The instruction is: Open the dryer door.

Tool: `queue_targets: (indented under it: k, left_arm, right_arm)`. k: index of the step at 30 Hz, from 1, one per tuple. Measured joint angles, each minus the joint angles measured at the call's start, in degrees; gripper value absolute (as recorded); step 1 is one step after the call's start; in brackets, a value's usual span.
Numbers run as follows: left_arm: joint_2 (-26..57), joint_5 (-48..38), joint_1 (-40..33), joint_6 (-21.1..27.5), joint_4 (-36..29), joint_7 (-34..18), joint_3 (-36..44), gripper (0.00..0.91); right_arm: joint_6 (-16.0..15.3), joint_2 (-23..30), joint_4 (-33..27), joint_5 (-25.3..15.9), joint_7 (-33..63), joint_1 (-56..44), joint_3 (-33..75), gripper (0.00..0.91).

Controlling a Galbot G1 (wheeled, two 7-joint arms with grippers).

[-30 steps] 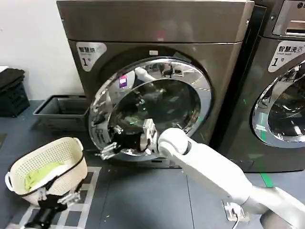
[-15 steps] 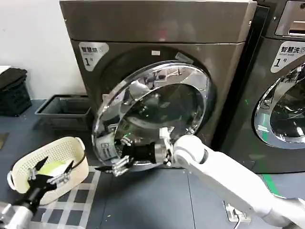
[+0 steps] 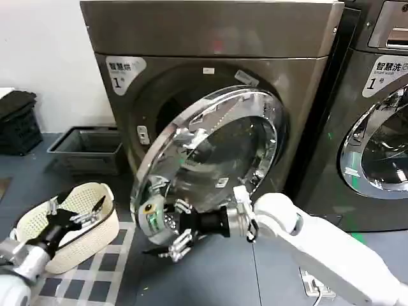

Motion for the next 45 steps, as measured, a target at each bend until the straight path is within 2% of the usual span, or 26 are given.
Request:
queue_targets:
  k: [8, 21, 32, 45]
  left_arm:
    - [5.58, 0.28, -7.19, -0.49, 3.44, 0.90, 6.63, 0.907]
    - [11.46, 1.61, -15.00, -5.33, 5.24, 4.25, 19.45, 0.907]
    - [14.85, 1.37, -21.39, -7.06, 6.28, 6.53, 30.47, 0.907]
    - [14.97, 1.76, -29.37, -7.73, 8.27, 8.36, 41.31, 0.907]
  right_arm:
    - [2.22, -4.57, 2.26, 0.01, -4.89, -1.84, 1.46, 0.907]
    - [6.04, -10.39, 3.20, 0.54, -13.61, -5.33, 6.19, 0.907]
    - [7.36, -13.60, 2.32, 0.46, -20.53, -8.53, 10.94, 0.907]
    - [8.53, -17.48, 1.19, 0.33, -22.60, -13.24, 17.44, 0.907]
